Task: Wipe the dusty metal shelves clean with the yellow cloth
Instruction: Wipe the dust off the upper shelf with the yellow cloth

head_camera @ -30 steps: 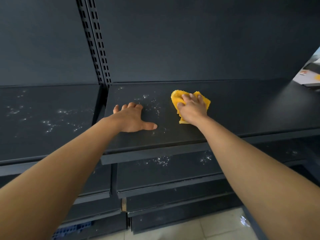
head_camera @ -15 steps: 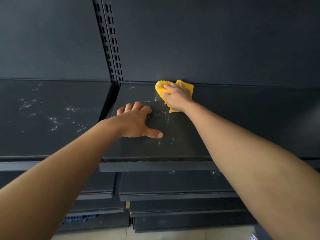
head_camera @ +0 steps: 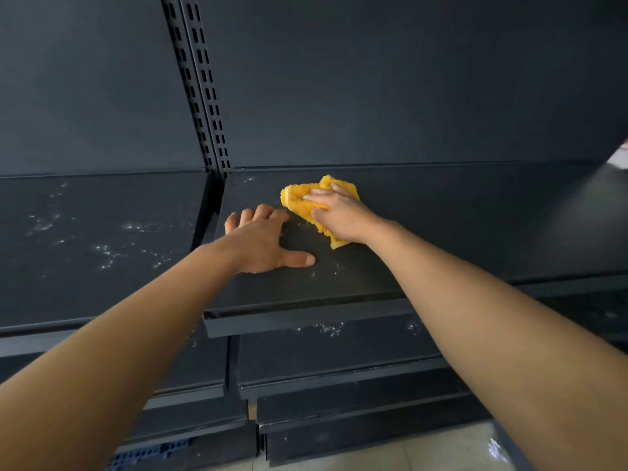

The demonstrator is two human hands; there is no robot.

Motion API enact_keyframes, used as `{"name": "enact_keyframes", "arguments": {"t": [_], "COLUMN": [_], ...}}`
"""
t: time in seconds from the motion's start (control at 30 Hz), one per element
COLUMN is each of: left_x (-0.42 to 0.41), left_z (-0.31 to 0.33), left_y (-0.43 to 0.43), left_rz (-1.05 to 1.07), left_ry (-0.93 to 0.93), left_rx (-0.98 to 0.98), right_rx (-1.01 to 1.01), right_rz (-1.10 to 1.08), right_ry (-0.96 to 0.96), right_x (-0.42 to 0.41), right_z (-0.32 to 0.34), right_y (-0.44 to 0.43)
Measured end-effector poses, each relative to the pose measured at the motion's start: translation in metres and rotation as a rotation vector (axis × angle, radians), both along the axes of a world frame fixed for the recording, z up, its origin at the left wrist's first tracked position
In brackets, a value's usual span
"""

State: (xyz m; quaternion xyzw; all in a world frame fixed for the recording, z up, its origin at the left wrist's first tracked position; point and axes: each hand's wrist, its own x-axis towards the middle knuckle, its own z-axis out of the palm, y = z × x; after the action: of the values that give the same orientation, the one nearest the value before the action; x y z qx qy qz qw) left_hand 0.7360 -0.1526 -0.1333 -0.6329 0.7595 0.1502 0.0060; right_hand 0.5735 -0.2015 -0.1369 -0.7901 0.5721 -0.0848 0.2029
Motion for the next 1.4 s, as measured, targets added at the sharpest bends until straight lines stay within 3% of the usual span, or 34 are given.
{"name": "enact_keyframes", "arguments": {"t": [0.3,0.73,0.97,1.17,1.4], "left_x": [0.04,0.062,0.077,0.08,0.091], "left_z": [0.005,-0.001,-0.004,-0.005,0.001], "left_y": [0.019,0.021,0.025,0.024,0.013], "left_rz": [-0.035,-0.141,-0.193,-0.208,-0.178], "left_ry": [-0.004,0.009,-0.025,-0.018,-0.048], "left_rx": [0.009,0.006,-0.023,-0.038,-0.019], "right_rx": [-0.049,-0.039,-0.027,-0.051,-0.052], "right_rz": [-0.302,-0.286,-0.631,-0.417,-0.479], "right_ry": [0.077,0.041,0.216,0.169,0.182], "right_x": [0.009,0.045,0.037,0.09,0.079], "right_z": [-0.011,-0.011,-0.012,-0.015,-0.017], "right_y": [0.031,0.07,0.062,0.055,0.027]}}
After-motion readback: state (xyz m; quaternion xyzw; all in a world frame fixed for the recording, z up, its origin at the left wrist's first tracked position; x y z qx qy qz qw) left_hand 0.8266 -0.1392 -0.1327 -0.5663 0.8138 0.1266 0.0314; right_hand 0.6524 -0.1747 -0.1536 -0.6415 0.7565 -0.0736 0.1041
